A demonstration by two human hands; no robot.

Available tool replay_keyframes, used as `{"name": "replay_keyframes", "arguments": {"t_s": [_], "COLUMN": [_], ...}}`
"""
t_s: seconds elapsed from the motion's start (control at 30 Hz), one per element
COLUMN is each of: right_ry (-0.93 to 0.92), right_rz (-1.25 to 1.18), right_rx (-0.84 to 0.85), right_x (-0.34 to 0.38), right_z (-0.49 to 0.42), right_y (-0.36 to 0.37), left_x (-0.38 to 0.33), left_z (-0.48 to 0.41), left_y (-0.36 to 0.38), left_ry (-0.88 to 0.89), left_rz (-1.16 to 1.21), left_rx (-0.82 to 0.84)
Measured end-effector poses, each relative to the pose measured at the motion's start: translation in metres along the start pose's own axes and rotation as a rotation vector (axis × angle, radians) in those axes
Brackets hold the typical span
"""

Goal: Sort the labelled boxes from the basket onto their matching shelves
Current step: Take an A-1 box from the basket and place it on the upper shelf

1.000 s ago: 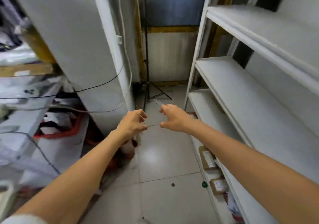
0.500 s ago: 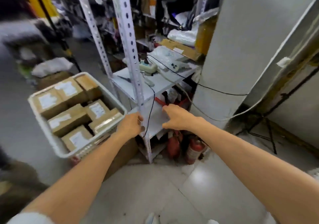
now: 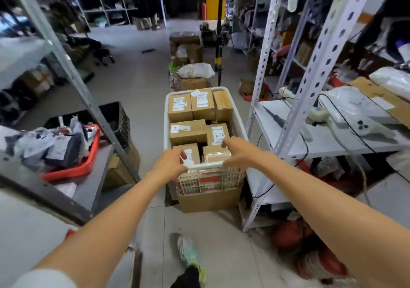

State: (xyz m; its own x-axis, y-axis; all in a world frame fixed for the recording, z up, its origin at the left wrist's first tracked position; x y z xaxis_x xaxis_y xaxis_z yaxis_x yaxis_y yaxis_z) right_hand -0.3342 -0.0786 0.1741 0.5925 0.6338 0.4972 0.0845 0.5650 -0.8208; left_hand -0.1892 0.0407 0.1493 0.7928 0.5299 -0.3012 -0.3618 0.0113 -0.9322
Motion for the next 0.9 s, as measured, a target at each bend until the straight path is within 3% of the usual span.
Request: {"name": "replay_keyframes", "arguments": {"t_s": [0.23, 0.43, 0.73, 0.9], "right_ry": [0.027, 0.137, 0.232, 0.208], "right_rz": [0.080, 0.066, 0.150, 0.158], "right_rx": [0.099, 0.089, 0.309, 0.308], "right_x": [-0.014, -0.044, -0.102, -0.131], "right_z": [-0.100, -0.182, -0.235, -0.267], "right_y": [-0.005, -0.021, 0.053, 0.090], "left_x": [0.025, 0.033, 0.048, 0.059], "left_z": [-0.094, -0.185, -0.248, -0.267], "left_y": [-0.002, 0.003, 0.076, 0.111], "left_ry": [-0.006, 0.064, 0.054, -0.029], "left_rz": [0.199, 0.216, 0.253, 0.308], "left_rx": [-0.031, 0.080, 0.289, 0.367]}}
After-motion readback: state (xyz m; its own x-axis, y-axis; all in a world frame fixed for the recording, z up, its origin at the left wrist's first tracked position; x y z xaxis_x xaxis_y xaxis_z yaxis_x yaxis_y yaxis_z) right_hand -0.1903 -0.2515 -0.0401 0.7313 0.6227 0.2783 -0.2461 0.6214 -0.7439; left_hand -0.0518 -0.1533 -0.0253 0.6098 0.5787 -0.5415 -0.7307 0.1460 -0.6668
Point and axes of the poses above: each hand's wrist, its own z-axis away from the middle knuckle, its own y-axis out of the palm, x = y × z, the point moved 9 cm from there along -z, towards the middle knuckle, and after that the axes turned 11 degrees about -z, right-handed, at the moved point
